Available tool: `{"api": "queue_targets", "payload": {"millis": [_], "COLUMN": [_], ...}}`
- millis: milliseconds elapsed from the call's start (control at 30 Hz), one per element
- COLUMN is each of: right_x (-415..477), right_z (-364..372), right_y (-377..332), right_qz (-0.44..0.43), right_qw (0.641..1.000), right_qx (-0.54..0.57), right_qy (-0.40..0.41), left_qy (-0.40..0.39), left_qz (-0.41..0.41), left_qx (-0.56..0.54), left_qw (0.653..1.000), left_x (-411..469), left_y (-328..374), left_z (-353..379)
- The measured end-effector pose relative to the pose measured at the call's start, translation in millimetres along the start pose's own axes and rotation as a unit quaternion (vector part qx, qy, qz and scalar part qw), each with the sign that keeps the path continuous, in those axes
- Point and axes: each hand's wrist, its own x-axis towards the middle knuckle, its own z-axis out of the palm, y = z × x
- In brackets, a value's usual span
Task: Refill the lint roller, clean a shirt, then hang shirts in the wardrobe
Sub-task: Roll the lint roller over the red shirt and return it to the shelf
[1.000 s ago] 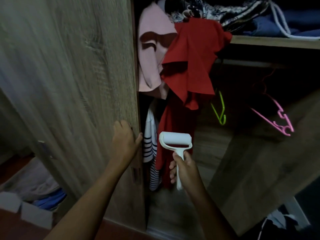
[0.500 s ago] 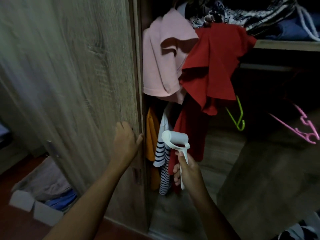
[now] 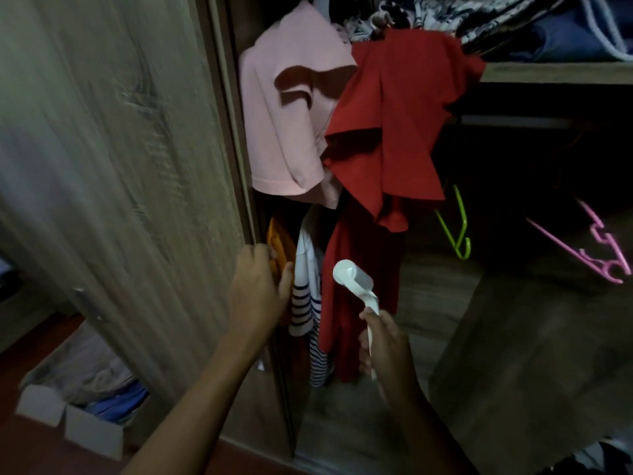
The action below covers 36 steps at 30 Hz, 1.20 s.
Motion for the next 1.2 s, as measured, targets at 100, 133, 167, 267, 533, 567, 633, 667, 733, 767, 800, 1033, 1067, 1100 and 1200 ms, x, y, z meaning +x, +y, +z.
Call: {"api": "queue_targets", "payload": {"millis": [100, 133, 167, 267, 533, 567, 633, 667, 733, 767, 800, 1033, 1067, 1100, 1200], "right_x": [17.0, 22.0, 26.6, 39.5, 86.1, 92.4, 101.8, 104.1, 101.3, 97.2, 91.9, 89.5, 96.5, 103.7, 122.2], "right_z": [-13.6, -17.3, -20.7, -31.0, -42.0, -41.9, -42.9, -43.3, -45.9, -48.9, -53.2, -64.0, -61.3, -58.6, -58.5], "right_y": [0.9, 1.0, 0.7, -0.9, -25.8, -26.0, -16.3, -5.5, 23.8, 39.7, 55.5, 62.6, 51.4, 37.9, -2.6], "right_qz": [0.002, 0.002, 0.001, -0.017, -0.085, -0.091, -0.103, -0.104, -0.09, -0.08, -0.073, -0.134, -0.147, -0.156, -0.153], "right_qw": [1.0, 1.0, 0.999, 0.999, 0.994, 0.992, 0.988, 0.986, 0.982, 0.98, 0.979, 0.966, 0.969, 0.972, 0.98], "right_qx": [0.021, 0.028, 0.034, 0.037, 0.014, 0.01, -0.001, -0.006, -0.021, -0.031, -0.042, -0.099, -0.09, -0.078, -0.043], "right_qy": [0.012, 0.012, 0.011, -0.007, -0.071, -0.081, -0.113, -0.133, -0.166, -0.177, -0.186, -0.196, -0.178, -0.158, -0.122], "left_qy": [-0.063, -0.095, -0.131, -0.193, -0.189, -0.176, -0.135, -0.112, -0.073, -0.063, -0.058, -0.066, -0.064, -0.063, -0.063], "left_qz": [0.016, 0.01, -0.004, -0.033, -0.163, -0.176, -0.191, -0.197, -0.201, -0.199, -0.198, -0.184, -0.182, -0.182, -0.189], "left_qx": [-0.013, 0.005, 0.024, 0.034, -0.274, -0.293, -0.306, -0.31, -0.31, -0.305, -0.299, -0.298, -0.299, -0.302, -0.31], "left_qw": [0.998, 0.995, 0.991, 0.98, 0.929, 0.923, 0.923, 0.924, 0.927, 0.929, 0.932, 0.935, 0.934, 0.934, 0.93], "left_x": [0.0, 2.2, 4.6, 9.3, -24.0, -28.3, -33.3, -33.7, -30.5, -28.2, -27.2, -30.1, -30.7, -31.2, -31.6], "left_y": [33.1, 38.9, 42.1, 39.0, 41.5, 42.9, 46.9, 51.7, 61.3, 65.2, 67.1, 73.8, 74.9, 74.8, 70.7], "left_z": [26.3, 37.6, 48.6, 77.3, 74.2, 71.3, 67.8, 65.2, 58.7, 56.4, 56.1, 43.1, 41.8, 40.9, 39.1]}}
